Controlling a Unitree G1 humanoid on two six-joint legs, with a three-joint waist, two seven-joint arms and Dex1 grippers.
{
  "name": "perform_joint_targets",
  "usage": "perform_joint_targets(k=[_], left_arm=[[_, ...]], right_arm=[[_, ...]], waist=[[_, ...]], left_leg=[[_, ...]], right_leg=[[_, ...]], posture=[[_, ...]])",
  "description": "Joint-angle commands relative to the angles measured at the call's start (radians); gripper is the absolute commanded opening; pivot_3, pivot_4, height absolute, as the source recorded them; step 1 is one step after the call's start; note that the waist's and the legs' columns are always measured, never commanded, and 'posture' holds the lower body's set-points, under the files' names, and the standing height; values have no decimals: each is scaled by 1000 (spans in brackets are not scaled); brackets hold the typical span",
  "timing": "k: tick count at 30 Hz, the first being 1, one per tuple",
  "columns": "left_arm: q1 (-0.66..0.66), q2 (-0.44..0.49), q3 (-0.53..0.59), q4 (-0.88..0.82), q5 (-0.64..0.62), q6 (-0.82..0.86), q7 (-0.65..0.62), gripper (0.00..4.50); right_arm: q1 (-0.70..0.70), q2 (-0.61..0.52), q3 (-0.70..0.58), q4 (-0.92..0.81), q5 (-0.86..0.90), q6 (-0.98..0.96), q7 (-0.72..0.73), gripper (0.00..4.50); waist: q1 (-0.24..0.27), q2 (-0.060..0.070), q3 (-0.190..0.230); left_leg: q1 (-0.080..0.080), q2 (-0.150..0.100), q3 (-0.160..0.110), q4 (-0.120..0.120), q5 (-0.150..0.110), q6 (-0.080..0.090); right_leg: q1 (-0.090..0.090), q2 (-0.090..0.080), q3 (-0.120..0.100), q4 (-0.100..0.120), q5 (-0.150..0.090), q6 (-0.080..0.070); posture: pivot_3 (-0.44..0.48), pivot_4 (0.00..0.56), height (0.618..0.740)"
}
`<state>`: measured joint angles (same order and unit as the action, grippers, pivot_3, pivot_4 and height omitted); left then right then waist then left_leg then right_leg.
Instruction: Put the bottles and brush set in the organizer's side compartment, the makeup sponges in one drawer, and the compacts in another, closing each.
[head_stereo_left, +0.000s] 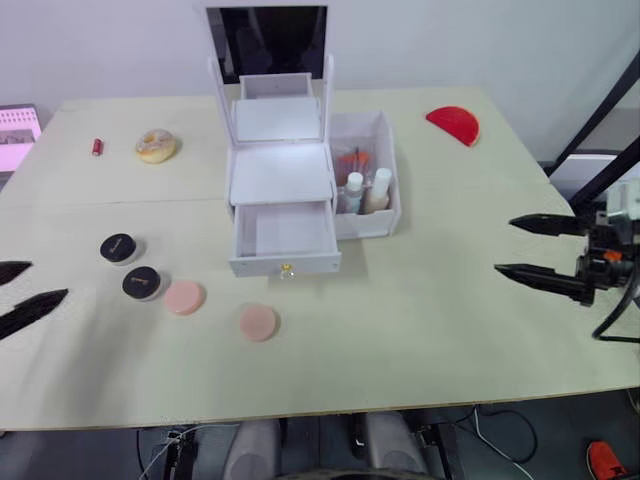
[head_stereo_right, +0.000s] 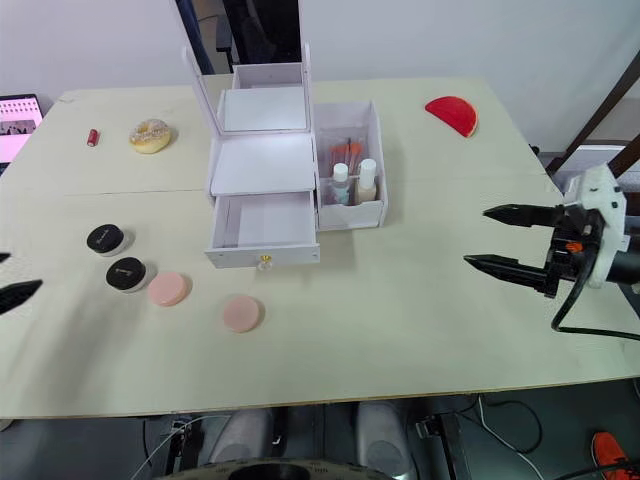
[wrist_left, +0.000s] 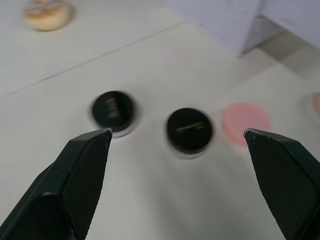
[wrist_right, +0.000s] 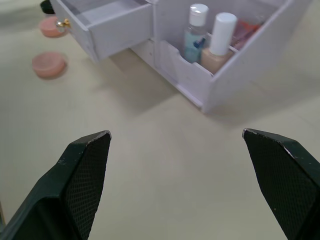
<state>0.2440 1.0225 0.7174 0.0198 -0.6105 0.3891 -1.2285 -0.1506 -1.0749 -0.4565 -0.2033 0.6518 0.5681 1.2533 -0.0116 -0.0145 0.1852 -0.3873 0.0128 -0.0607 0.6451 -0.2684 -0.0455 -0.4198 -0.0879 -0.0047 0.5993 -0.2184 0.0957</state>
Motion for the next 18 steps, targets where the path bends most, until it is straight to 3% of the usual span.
perform_joint_targets(k=[1,4,7,14,18], left_arm=[[3,-23,-107,-219,-36,50,18,4453],[16,-75,-238,-441,-86,119,69,4453],[46,-108,-344,-525,-37,112,96,4453],[-48,-238,-593,-465,144,-8,193,4453],[-70,-253,-598,-446,170,-31,221,4453]], right_arm=[[-72,10,41,-83,35,11,-44,4500],[-155,41,128,-153,53,33,-90,4500],[-219,65,181,-166,39,57,-149,4500],[-264,117,280,-213,17,67,-213,4500],[-266,112,285,-235,33,81,-218,4500]], waist=[[-1,-1,0],[-8,-1,-1],[-4,-1,-1],[9,-2,-1],[2,-2,-1]], left_leg=[[0,0,1,0,0,0],[0,0,2,0,0,0],[0,0,2,-1,0,0],[0,3,0,2,0,1],[0,3,0,3,0,1]], right_leg=[[0,0,0,0,1,-1],[0,0,1,0,2,-3],[-1,1,2,0,3,-3],[0,6,2,2,4,-5],[0,6,2,2,4,-6]], posture=[[0,150,739],[0,150,739],[0,150,739],[0,150,739],[0,150,739]])
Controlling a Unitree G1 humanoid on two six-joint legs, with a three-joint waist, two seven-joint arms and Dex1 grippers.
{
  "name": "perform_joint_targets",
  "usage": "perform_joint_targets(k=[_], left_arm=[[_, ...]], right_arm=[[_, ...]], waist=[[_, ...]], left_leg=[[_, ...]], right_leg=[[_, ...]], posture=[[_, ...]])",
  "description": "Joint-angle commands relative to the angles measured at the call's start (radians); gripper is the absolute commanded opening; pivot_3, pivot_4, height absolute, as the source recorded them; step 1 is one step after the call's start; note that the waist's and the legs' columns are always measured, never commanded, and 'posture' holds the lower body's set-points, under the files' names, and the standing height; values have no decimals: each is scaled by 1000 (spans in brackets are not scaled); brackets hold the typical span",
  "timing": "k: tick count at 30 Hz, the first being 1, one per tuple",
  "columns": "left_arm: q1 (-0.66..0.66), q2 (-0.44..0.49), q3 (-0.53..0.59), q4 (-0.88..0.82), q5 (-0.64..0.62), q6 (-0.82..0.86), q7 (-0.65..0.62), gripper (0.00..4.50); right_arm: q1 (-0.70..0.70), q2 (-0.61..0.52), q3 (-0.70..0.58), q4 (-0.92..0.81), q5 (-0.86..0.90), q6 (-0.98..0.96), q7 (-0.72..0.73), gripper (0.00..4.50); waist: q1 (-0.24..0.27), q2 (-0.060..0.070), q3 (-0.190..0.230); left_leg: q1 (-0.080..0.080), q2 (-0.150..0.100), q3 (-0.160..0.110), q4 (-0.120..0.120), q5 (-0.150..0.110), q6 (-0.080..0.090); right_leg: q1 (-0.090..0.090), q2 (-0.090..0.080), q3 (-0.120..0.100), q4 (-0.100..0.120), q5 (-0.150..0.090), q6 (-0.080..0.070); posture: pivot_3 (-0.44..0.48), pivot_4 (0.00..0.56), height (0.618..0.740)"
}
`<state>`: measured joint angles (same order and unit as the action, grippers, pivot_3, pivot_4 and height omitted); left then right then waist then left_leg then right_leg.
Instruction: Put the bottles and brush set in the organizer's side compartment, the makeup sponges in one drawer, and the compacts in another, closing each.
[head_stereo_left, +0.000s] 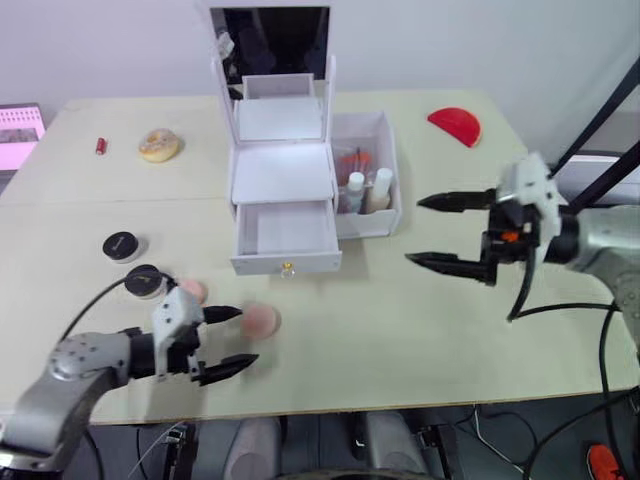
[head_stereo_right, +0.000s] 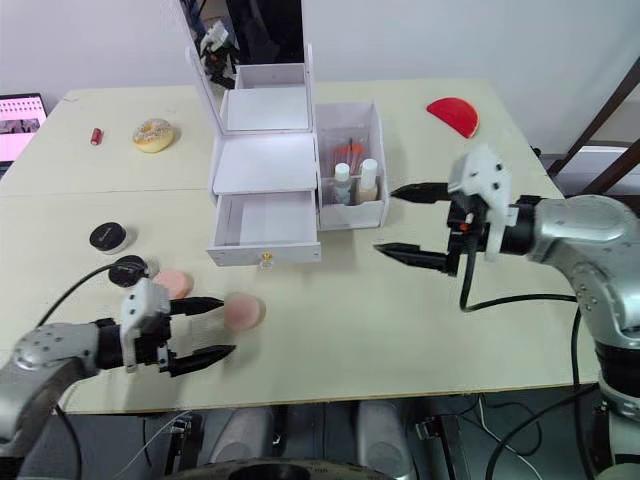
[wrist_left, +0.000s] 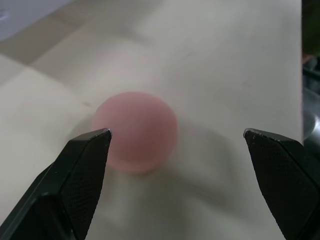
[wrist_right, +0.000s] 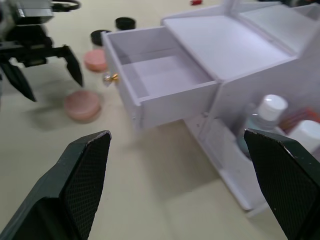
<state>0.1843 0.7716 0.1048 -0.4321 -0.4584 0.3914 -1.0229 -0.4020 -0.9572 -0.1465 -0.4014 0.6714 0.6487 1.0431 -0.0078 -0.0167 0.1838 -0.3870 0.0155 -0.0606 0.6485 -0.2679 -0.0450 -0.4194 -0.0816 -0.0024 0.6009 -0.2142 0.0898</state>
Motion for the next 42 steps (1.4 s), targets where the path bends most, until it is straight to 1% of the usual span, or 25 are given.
perform_joint_targets(k=[1,6,10,13,15,21,24,26,29,31,35,37,39,42], left_arm=[[-10,2,14,15,25,-43,13,4453],[-39,-13,5,54,57,-88,35,4453],[-68,-42,-68,142,136,-165,44,4453],[-78,-69,-116,173,135,-179,19,4453],[-85,-90,-130,194,136,-186,26,4453],[-92,-120,-135,248,141,-189,42,4453],[-90,-122,-136,256,129,-181,31,4453],[-88,-125,-135,255,122,-185,24,4453],[-87,-128,-132,251,116,-187,26,3653],[-91,-131,-133,249,111,-187,25,2731],[-91,-130,-128,238,90,-175,17,2685],[-84,-115,-112,224,72,-164,7,2685],[-75,-86,-76,194,37,-133,-5,2685],[-68,-2,36,122,-54,-45,-26,2685]], right_arm=[[-14,-5,-27,-43,20,5,-11,4500],[-18,7,-37,-57,51,27,-30,4500],[-11,6,-38,-64,57,31,-40,4500],[-3,2,-46,-69,61,38,-51,4500],[-2,-3,-51,-68,61,40,-56,4500],[6,-14,-63,-75,63,46,-62,4500],[10,-18,-63,-75,58,46,-64,4500],[14,-18,-65,-77,59,47,-67,4500],[23,-18,-69,-86,64,50,-71,4500],[31,-17,-69,-92,64,51,-73,4500],[40,-16,-72,-100,65,58,-77,4500],[40,-15,-73,-103,67,61,-79,4500],[43,-16,-72,-107,67,61,-80,4500],[42,-15,-71,-106,69,63,-82,4500]], waist=[[-2,0,0],[-3,0,0],[-2,0,0],[-2,0,-1],[-2,0,-1],[5,1,-1],[4,1,-1],[2,2,-1],[-1,2,-1],[-2,2,-1],[2,2,-1],[1,2,-1],[-2,1,-1],[-6,0,1]], left_leg=[[0,0,0,0,0,0],[1,0,0,-2,0,0],[1,0,0,-1,0,0],[1,0,0,-1,0,0],[1,0,0,-1,0,0],[4,0,0,-1,0,0],[11,0,0,-1,0,0],[12,1,0,-1,0,0],[12,1,0,-1,0,0],[12,1,0,-2,0,0],[11,1,0,-3,0,0],[11,1,0,-3,0,0],[11,1,0,-3,0,0],[11,1,0,-4,0,0]], right_leg=[[0,0,0,0,0,0],[-1,1,0,1,0,0],[-1,1,0,2,0,0],[0,0,0,1,0,0],[0,0,0,1,0,0],[2,0,0,3,0,0],[9,0,0,2,-3,4],[10,0,0,0,-3,4],[10,0,0,0,-3,4],[10,0,0,-1,-3,4],[10,0,0,-1,-2,4],[10,0,0,-1,-3,4],[10,0,0,-2,-3,4],[9,0,0,-1,-3,4]], posture=[[0,150,739],[0,150,739],[0,150,739],[0,150,739],[0,150,739],[0,150,739],[0,150,739],[0,150,739],[0,150,739],[0,150,739],[0,150,739],[0,150,739],[0,150,739],[0,150,739]])
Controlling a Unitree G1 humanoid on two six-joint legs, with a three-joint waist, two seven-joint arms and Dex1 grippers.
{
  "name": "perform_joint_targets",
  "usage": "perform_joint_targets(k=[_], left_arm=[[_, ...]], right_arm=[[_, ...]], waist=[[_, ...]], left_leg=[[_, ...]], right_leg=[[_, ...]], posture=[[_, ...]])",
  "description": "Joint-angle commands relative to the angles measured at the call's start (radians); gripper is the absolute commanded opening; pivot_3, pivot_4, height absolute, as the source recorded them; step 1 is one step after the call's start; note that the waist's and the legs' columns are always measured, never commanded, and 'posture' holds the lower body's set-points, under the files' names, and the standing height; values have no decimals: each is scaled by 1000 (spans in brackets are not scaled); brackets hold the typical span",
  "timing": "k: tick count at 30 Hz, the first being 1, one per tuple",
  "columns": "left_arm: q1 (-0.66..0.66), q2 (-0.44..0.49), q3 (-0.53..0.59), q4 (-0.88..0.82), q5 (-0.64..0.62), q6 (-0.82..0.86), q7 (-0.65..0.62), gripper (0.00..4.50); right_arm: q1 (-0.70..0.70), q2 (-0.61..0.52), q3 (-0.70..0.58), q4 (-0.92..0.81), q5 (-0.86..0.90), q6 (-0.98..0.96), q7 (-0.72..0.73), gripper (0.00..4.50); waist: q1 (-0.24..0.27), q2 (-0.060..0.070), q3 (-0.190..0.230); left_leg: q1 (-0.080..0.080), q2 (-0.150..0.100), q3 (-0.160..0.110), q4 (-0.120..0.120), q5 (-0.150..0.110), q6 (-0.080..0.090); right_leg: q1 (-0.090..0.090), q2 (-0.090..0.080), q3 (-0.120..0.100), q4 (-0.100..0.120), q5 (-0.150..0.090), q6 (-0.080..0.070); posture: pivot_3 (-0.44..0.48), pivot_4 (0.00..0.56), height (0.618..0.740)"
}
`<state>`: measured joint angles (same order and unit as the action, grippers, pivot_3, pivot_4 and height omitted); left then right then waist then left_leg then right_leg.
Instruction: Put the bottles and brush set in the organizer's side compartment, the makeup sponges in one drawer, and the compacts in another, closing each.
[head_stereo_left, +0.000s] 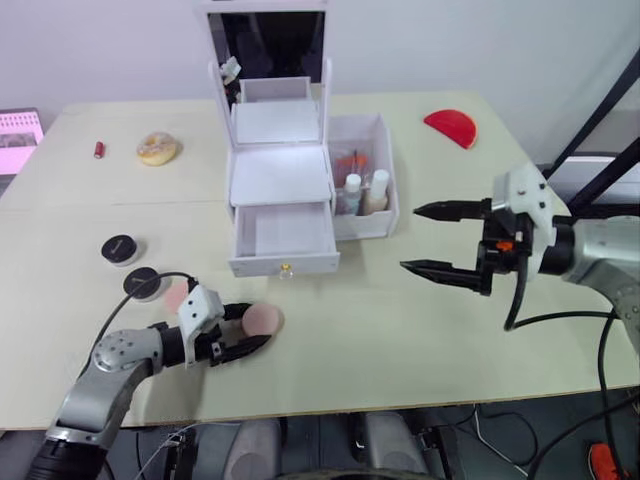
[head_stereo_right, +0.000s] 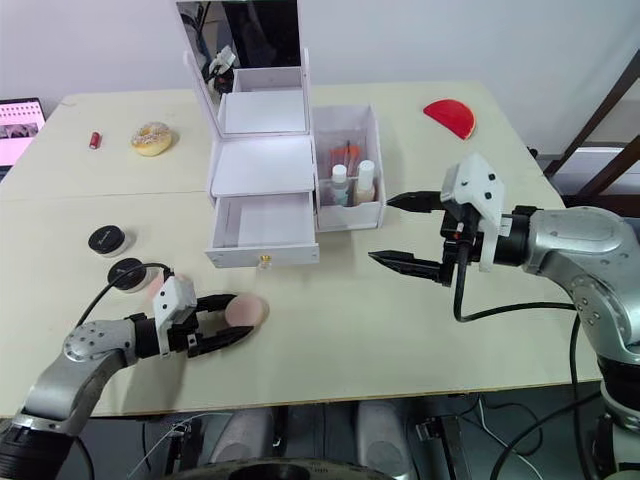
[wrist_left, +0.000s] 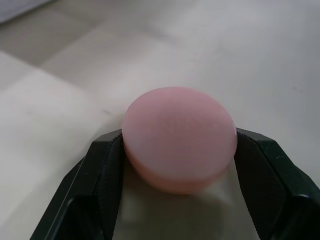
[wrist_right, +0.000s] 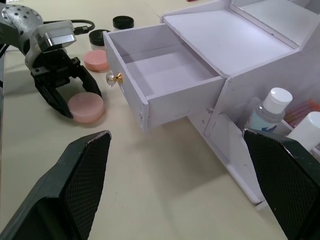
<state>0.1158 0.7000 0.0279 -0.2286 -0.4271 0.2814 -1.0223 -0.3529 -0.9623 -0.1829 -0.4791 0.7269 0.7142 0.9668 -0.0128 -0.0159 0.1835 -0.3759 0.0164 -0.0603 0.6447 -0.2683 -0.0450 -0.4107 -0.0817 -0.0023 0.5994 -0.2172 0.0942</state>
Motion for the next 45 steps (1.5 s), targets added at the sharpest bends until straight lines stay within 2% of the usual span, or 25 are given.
perform_joint_targets(k=[1,6,10,14,17,21,24,28,36,45], left_arm=[[6,111,152,-100,-111,95,-46,2685],[40,289,302,-121,-183,185,-165,2685],[25,382,375,-87,-201,218,-227,2685],[-120,442,372,29,-195,224,-248,2685],[-256,428,316,86,-195,229,-244,2685],[-470,343,190,137,-201,244,-250,2685],[-552,289,115,180,-188,251,-276,2685],[-617,223,29,220,-142,225,-289,2685],[-723,144,-27,306,-101,210,-300,2685],[-711,132,-38,317,-86,212,-320,2685]], right_arm=[[-8,-10,-34,-27,13,-3,-7,4500],[-15,-2,-22,-12,5,-15,-5,4500],[-24,5,-13,-2,0,-22,-5,4500],[-35,18,-1,2,-5,-28,-12,4500],[-36,25,1,-2,-8,-29,-19,4500],[-25,30,-6,-16,-7,-26,-32,4500],[-13,34,-13,-34,-1,-19,-47,4500],[8,40,-20,-56,3,-10,-74,4500],[34,49,-27,-96,25,3,-119,4500],[43,46,-34,-107,40,8,-148,4500]], waist=[[0,-2,1],[0,0,2],[1,0,2],[5,0,2],[2,-1,2],[3,-1,2],[2,-1,1],[-2,-1,1],[1,-2,1],[1,-2,1]], left_leg=[[-1,0,0,0,0,0],[-1,1,0,-1,0,0],[-6,1,1,-1,0,0],[-14,0,0,0,0,0],[-14,0,0,0,0,0],[-14,0,0,0,0,0],[-14,0,0,1,0,0],[-13,0,0,1,0,0],[-13,0,0,3,0,0],[-12,0,-1,2,0,0]], right_leg=[[-1,0,0,0,0,0],[-2,0,0,-1,0,0],[-6,0,0,-2,0,0],[-14,1,0,0,3,-4],[-13,1,-1,0,3,-4],[-13,1,0,0,3,-4],[-13,1,0,1,3,-4],[-13,2,0,2,3,-4],[-12,2,0,4,3,-4],[-12,2,0,5,3,-4]], posture=[[0,150,739],[0,150,739],[0,150,739],[0,150,739],[0,150,739],[0,150,739],[0,150,739],[0,150,739],[0,150,739],[0,150,739]])
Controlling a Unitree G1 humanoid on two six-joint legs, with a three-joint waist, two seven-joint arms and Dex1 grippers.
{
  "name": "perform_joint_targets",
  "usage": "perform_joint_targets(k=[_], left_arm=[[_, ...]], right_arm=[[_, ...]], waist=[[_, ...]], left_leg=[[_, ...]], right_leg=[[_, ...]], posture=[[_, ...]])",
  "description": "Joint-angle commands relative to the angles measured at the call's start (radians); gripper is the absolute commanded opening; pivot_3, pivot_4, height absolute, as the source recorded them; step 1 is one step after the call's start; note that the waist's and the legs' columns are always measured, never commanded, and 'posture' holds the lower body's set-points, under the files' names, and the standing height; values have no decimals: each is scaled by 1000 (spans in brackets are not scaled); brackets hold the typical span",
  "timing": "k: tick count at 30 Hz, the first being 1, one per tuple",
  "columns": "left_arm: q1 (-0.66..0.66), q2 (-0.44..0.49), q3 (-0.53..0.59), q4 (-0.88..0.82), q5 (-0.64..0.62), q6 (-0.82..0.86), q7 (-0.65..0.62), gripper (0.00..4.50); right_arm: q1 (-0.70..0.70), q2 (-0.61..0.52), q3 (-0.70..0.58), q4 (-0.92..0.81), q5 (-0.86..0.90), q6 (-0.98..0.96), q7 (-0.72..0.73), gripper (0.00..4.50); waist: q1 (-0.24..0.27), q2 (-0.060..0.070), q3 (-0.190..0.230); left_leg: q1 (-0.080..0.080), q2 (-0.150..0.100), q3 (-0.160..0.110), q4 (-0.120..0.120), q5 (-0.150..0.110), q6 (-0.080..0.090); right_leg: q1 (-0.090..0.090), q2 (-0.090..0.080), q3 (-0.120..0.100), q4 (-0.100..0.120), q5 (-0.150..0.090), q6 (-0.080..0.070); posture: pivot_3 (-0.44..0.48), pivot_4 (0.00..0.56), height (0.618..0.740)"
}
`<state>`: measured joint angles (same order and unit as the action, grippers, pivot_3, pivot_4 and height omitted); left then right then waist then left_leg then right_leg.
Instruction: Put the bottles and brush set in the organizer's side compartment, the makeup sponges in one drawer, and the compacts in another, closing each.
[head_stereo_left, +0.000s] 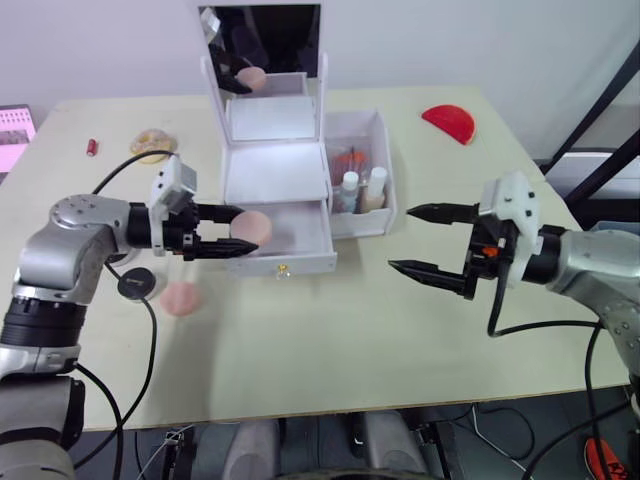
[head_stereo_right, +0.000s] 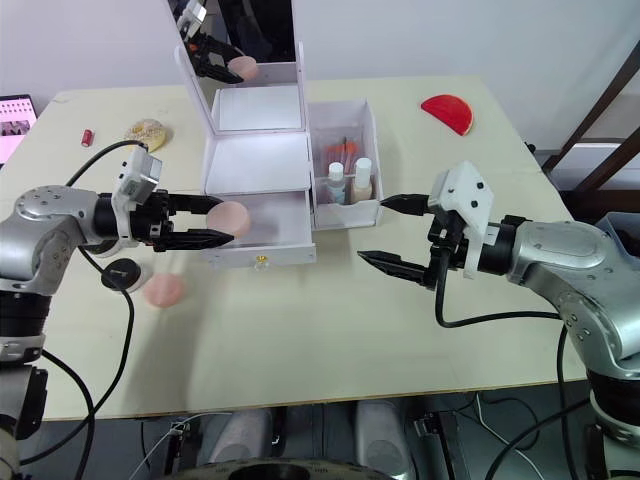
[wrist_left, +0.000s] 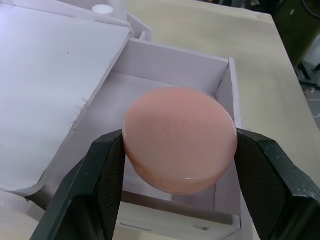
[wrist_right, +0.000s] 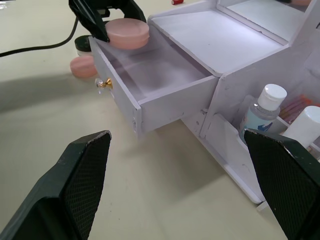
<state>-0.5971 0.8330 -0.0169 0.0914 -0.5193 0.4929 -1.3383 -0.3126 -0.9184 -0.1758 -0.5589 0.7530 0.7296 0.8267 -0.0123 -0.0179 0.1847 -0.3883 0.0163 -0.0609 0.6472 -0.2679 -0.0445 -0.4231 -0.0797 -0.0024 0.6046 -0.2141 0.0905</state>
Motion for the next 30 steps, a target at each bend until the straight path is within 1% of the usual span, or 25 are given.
perform_joint_targets(k=[1,3,5,7,15,20,24,27,30], left_arm=[[2,-3,7,-3,7,1,-4,2685],[6,-3,4,0,16,-7,-4,2685],[9,-8,8,4,20,-11,3,3708],[7,-12,12,5,21,-12,6,4467],[-2,-13,24,13,20,-14,15,4467],[1,12,73,-9,-12,8,20,4467],[49,58,169,-63,-82,99,41,4467],[175,116,309,-149,-134,181,96,4467],[296,144,430,-218,-159,225,148,4467]], right_arm=[[3,2,-43,-28,15,-7,-9,4500],[4,2,-43,-30,17,-7,-13,4500],[6,2,-44,-31,20,-8,-16,4500],[8,1,-44,-33,22,-8,-18,4500],[9,-1,-45,-32,23,-10,-19,4500],[8,0,-42,-30,20,-13,-18,4500],[11,-6,-54,-27,27,-14,-7,4500],[11,-25,-81,-7,31,-21,22,4500],[18,-41,-109,18,26,-30,53,4500]], waist=[[0,0,0],[0,0,0],[0,0,0],[2,0,0],[1,-1,0],[0,-1,0],[-6,-1,0],[-8,-1,0],[-4,-2,0]], left_leg=[[0,0,0,0,0,0],[0,0,0,1,0,0],[1,0,0,1,0,0],[2,0,0,1,0,0],[6,0,0,1,0,0],[6,0,0,1,0,0],[6,0,0,0,0,0],[6,0,0,-1,0,0],[6,0,1,-1,0,0]], right_leg=[[0,0,0,0,0,0],[0,0,0,1,0,0],[1,0,0,2,0,0],[1,0,0,4,0,0],[3,0,1,7,-1,0],[3,0,1,7,-1,0],[3,0,1,7,-1,0],[2,0,1,7,-1,1],[1,0,2,7,-2,1]], posture=[[0,150,739],[0,150,739],[0,150,739],[0,150,739],[0,150,739],[0,150,739],[0,150,739],[0,150,739],[0,150,739]])
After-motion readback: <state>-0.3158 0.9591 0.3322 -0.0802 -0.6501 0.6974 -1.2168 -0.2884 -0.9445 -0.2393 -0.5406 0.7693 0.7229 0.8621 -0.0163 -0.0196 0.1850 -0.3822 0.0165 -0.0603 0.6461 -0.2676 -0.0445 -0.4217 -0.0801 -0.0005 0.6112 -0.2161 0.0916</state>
